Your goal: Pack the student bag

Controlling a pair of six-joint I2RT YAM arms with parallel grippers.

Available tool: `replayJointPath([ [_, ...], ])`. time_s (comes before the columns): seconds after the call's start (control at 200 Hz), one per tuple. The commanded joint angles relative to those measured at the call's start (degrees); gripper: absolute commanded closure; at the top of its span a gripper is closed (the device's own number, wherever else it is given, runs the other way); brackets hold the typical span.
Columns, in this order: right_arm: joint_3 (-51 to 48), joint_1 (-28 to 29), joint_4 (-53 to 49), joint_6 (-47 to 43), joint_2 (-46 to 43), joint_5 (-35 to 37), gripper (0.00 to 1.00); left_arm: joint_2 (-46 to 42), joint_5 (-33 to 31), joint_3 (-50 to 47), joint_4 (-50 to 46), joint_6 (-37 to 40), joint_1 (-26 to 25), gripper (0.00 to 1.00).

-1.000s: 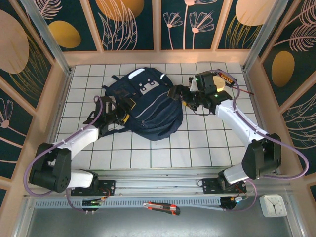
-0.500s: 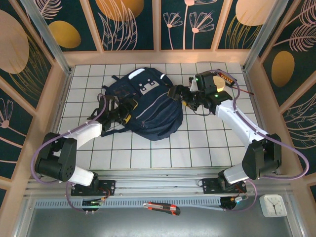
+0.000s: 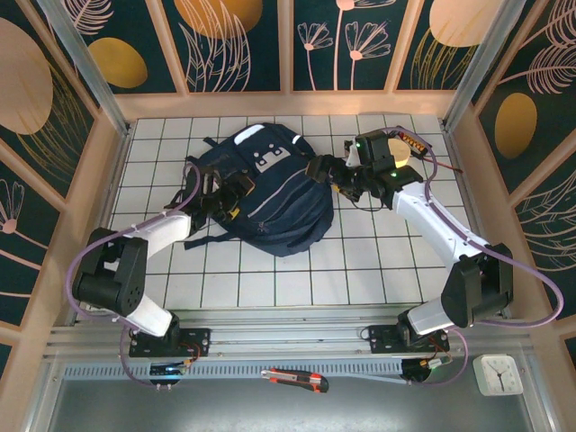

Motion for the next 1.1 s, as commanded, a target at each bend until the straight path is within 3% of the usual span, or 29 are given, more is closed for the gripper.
replayJointPath([
  [0.0,1.19,0.49,-1.17,0.42,-0.90,1.64,0.01,1.65,0.65,2.01,-0.83,2.05,0.28,0.21],
  [0.135,2.20,0.43,-2.13,-0.53,-0.81,3.15,0.01,2.55,1.19,1.90,-0.04,1.71,0.32,0.27],
  [0.35,2.28,0.38,-2.04,-2.18,-4.31,10.12,0.01,3.62,2.62,1.82,1.24,1.25,0.28,0.52],
  [0.525,-0.32,-2.03,1.45,-2.66,-7.42,9.77,0.01,4.07,3.36,2.06,1.74,1.05,0.33,0.62],
  [0.641,-1.88,-2.26,3.56,-4.54,-10.01,13.15,0.01,4.34,4.12,2.27,1.84,0.87,0.28,0.77],
  [0.831,-4.91,-2.51,8.51,-9.93,-14.61,15.82,0.01,3.62,4.65,2.06,1.95,0.21,0.40,0.87],
  [0.951,-4.41,-3.21,7.78,-11.94,-14.89,15.00,0.01,3.13,5.79,2.08,3.19,-1.39,0.40,0.87],
  [1.091,-1.85,-3.84,3.50,-13.34,-13.24,14.21,0.01,2.22,6.53,2.31,5.00,-4.19,0.43,1.00],
])
